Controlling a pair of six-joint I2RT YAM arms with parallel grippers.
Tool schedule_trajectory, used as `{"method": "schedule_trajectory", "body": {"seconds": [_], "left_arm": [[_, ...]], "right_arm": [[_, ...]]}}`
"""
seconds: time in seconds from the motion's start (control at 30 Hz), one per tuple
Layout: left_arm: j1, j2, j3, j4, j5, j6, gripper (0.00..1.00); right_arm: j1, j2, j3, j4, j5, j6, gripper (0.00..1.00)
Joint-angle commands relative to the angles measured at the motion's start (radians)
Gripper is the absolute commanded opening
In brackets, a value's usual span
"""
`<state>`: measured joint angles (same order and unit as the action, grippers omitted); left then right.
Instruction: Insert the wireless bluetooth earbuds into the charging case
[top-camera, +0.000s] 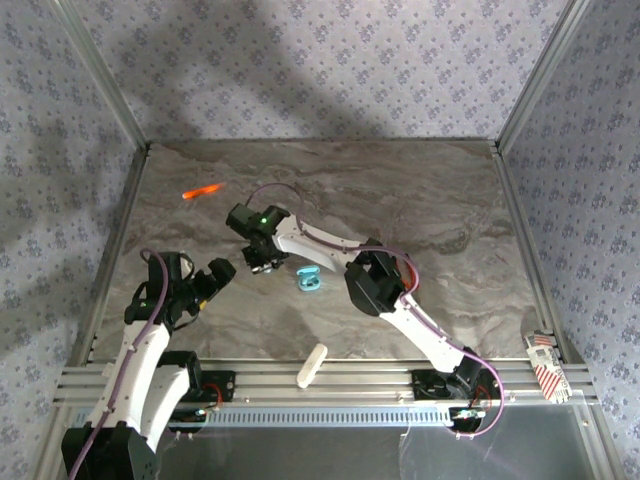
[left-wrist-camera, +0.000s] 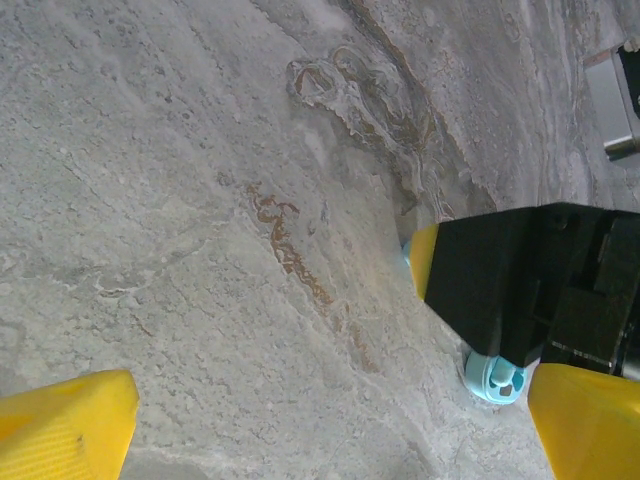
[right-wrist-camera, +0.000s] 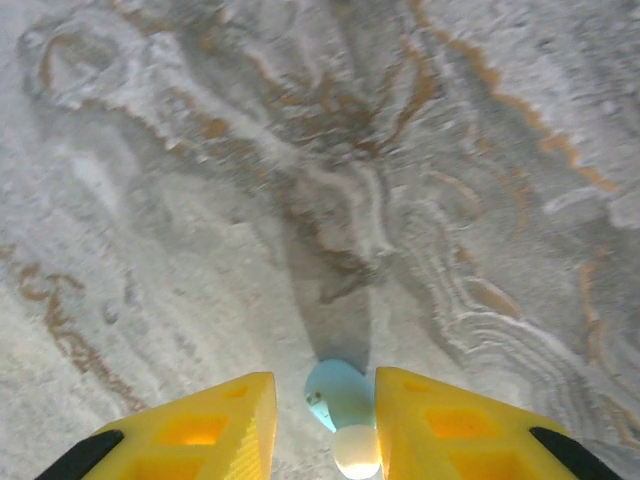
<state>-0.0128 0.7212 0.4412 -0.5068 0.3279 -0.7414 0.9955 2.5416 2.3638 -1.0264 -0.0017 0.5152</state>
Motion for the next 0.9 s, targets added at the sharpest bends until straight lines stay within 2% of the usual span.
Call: {"method": "schedule_trajectory", "body": {"seconds": [0.0,0.4,0.63,0.87], "left_arm": [[0.009,-0.001,-0.006,-0.017,0.014,0.02,1.0],[0.011,-0.006,-0.002,-0.024,0.001,0.022,1.0],[0.016,-0.007,-0.004,-0.025,-0.006,0.023,1.0],[0.02,-0.002,-0.004,-0.023,-0.004,0.027,1.0]], "right_arm": [[0.019,-0.053,-0.012,-0.019,-0.028,-0.028,0.32],[0.044,-0.121,-0.099,0.017,-0.035,-0.043,0.31],[0.024,-0.145,-0.12,0.06,-0.027,0.0,0.35],[-0.006,-0.134,-0.153,0.137,-0.104,0.05,0.38]]}}
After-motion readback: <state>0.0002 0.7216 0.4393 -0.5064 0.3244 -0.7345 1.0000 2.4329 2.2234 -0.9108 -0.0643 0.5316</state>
